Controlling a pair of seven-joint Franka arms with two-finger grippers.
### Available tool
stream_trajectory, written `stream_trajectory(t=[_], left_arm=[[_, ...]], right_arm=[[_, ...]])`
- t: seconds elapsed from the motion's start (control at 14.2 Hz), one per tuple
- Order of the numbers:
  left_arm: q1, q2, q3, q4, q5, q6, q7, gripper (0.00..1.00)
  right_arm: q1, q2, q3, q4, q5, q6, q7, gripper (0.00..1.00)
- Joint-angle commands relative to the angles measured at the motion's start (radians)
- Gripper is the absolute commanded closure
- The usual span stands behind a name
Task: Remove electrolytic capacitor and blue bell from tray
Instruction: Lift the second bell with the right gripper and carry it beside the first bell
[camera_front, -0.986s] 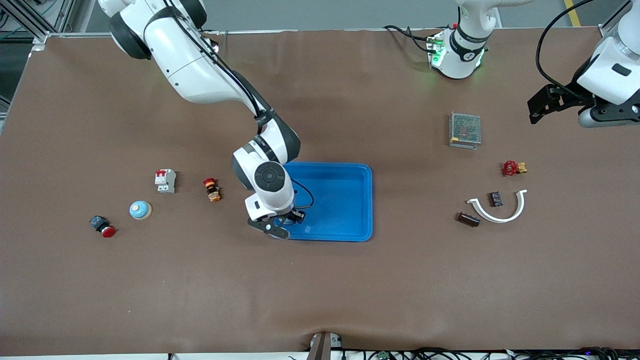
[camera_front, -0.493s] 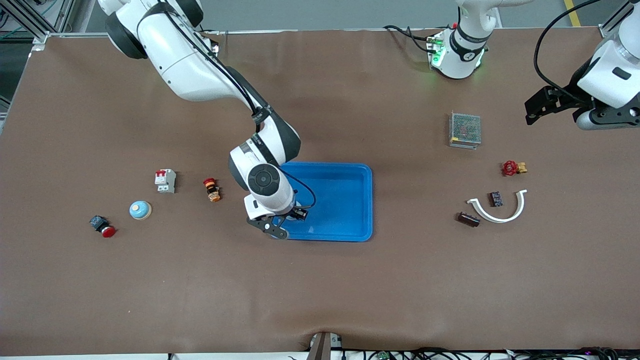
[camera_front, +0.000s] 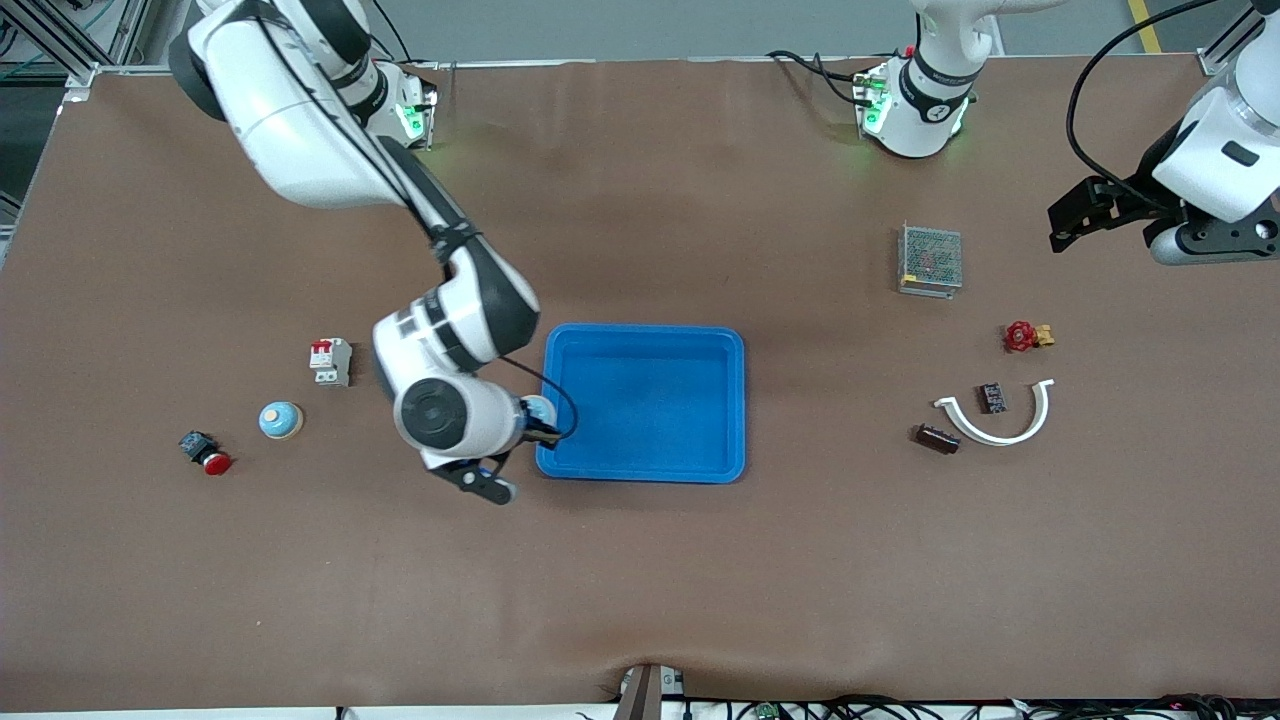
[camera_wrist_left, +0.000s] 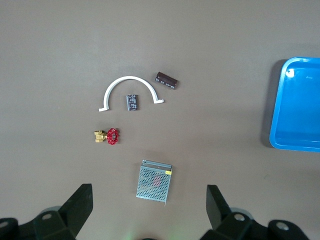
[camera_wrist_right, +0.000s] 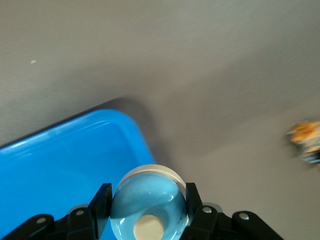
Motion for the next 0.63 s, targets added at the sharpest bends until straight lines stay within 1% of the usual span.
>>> stream_trajectory(t=[0.0,0.07,0.21,0.42,0.56], left_arm=[[0.009,0.029,0.007,0.04,-0.018,-0.01,0.002,0.0],[0.032,0.024,0.004,0.034,-0.025,-0.01,-0.01,0.0],[0.034,0.017,-0.006,0.025,-0.025,-0.01,-0.039,0.0],[0.031,-0.002,-0.019,0.011,-0.027,-0.01,-0.047,0.0],[0.029,-0.002,-0.025,0.012,-0.027,-0.01,-0.055,0.0]], right_arm=[[-0.079,-0.046,0.028,0.001,0.016,-0.105,-0.15,1.0],[-0.102,-0.068,0.025,0.001,0.013,-0.133,-0.212,1.0],[-0.14,-0.111,0.014,-0.025,-0.009,-0.149,-0.339,1.0],[-0.171,-0.165,0.015,-0.099,-0.122,-0.155,-0.453,1.0],[-0.226,-0.197,0.017,-0.149,-0.135,-0.143,-0.529,1.0]])
